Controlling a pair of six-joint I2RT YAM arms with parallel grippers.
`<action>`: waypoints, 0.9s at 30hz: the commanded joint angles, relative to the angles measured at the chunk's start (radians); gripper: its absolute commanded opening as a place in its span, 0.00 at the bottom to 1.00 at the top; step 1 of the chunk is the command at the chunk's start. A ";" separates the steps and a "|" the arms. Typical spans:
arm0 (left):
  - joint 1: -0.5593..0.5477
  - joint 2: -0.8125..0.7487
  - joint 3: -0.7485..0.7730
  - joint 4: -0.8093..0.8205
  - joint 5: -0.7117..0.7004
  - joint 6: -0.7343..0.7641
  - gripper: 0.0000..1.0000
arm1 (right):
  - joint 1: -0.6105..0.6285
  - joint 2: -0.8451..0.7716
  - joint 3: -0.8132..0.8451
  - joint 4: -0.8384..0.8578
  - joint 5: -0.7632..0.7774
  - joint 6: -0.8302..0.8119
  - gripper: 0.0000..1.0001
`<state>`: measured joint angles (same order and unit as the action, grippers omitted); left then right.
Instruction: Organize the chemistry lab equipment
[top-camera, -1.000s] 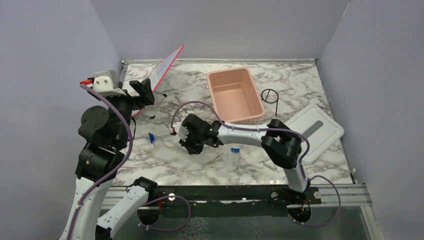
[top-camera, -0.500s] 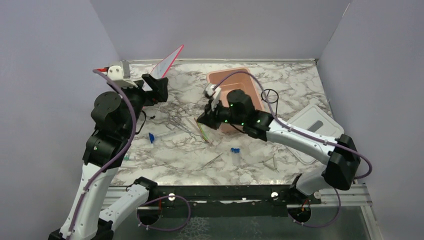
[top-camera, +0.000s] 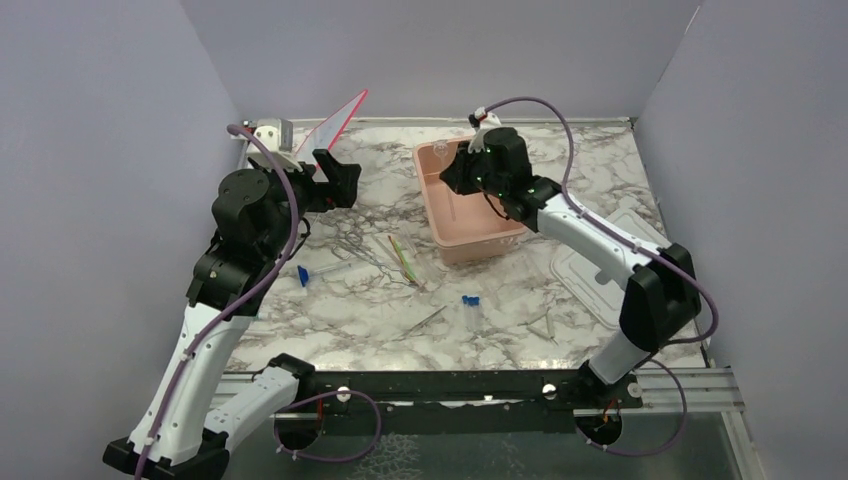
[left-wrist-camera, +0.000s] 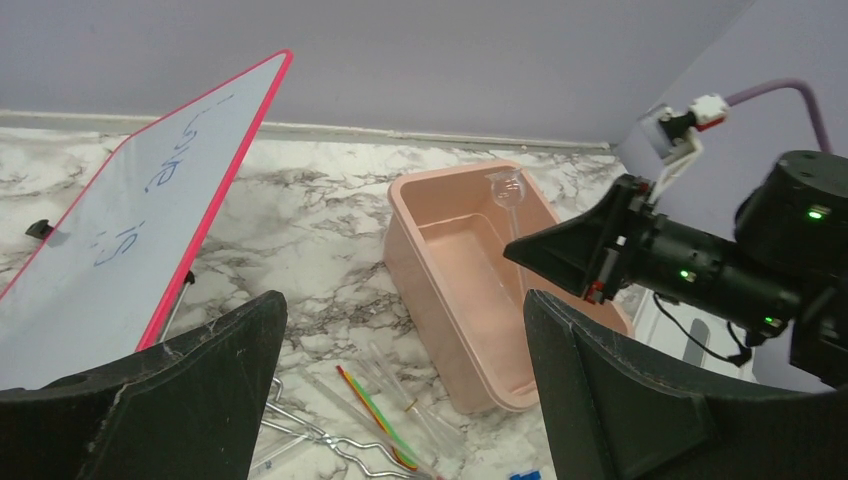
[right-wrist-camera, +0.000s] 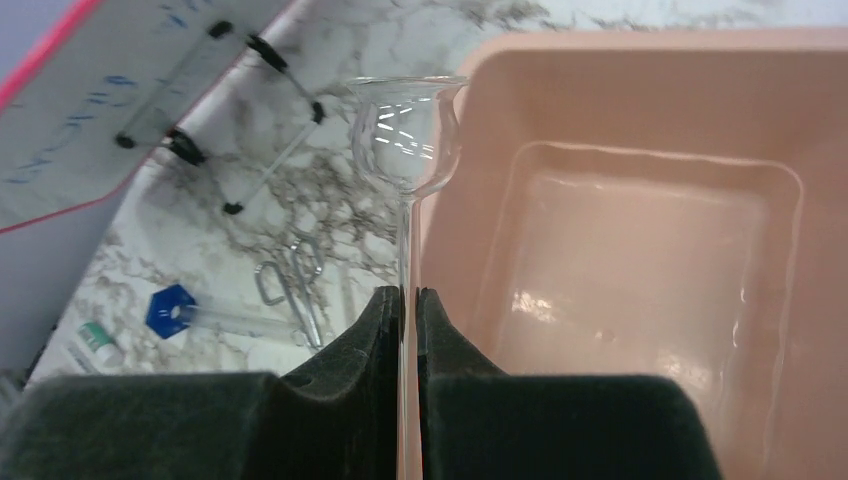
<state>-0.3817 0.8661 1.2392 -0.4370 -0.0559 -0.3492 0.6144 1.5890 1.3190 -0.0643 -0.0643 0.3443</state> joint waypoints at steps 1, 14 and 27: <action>-0.003 -0.006 -0.033 0.035 0.038 0.015 0.91 | -0.009 0.125 0.046 -0.101 0.060 0.048 0.07; -0.003 -0.016 -0.068 0.032 0.055 0.023 0.94 | -0.030 0.393 0.152 -0.165 0.046 0.064 0.08; -0.003 -0.007 -0.058 0.012 0.055 0.030 0.94 | -0.035 0.506 0.219 -0.203 0.019 0.082 0.14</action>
<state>-0.3817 0.8642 1.1748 -0.4290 -0.0223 -0.3321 0.5869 2.0785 1.5028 -0.2382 -0.0345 0.4141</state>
